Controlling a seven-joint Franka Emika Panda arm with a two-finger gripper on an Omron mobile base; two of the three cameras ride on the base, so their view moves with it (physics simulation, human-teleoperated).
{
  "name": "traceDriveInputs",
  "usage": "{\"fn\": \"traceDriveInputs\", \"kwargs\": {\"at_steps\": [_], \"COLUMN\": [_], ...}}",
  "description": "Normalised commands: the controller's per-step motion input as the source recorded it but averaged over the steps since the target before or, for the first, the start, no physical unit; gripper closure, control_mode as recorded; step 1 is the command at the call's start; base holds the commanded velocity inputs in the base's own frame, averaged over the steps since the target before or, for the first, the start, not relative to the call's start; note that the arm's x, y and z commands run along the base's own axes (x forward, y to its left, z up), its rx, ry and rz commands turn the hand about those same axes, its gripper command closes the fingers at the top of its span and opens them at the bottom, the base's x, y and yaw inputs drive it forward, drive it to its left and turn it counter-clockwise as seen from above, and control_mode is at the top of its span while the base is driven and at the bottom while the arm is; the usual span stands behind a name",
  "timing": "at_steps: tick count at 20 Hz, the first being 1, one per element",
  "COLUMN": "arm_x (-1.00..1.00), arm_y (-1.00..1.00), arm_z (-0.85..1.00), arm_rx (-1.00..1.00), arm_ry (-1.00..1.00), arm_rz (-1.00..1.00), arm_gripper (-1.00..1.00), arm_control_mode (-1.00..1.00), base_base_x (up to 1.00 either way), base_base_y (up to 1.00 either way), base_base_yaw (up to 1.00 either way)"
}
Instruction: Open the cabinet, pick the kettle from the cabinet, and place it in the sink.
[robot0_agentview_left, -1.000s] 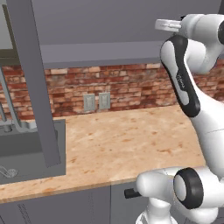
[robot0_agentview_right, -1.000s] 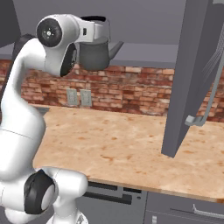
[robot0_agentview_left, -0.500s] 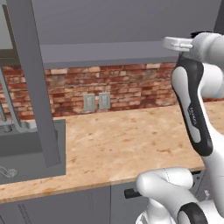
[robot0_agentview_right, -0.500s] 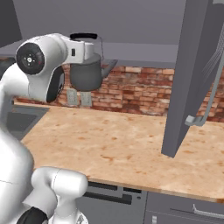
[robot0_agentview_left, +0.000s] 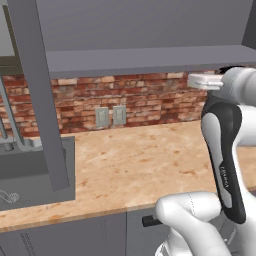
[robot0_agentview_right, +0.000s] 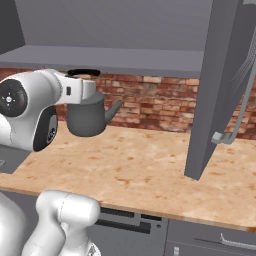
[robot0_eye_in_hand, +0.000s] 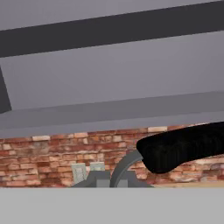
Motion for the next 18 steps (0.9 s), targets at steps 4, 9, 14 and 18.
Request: {"fn": "traceDriveInputs", "kwargs": {"at_steps": [4,9,14,18], "arm_x": [-0.30,-0.18,-0.13,-0.08], "arm_y": [0.17,0.15,0.13,0.07], "arm_z": [-0.68,-0.69,-0.66,-0.49], "arm_rx": [0.00,0.01,0.03,0.02], "arm_ry": [0.27,0.24,0.09,0.03], "arm_rz": [0.00,0.00,0.00,0.00], "arm_gripper": [1.00,1.00,1.00,1.00], "arm_control_mode": [-1.00,-1.00,-1.00,-1.00], "base_base_x": [0.00,0.00,0.00,0.00], "base_base_y": [0.00,0.00,0.00,0.00], "base_base_yaw": [0.00,0.00,0.00,0.00]}}
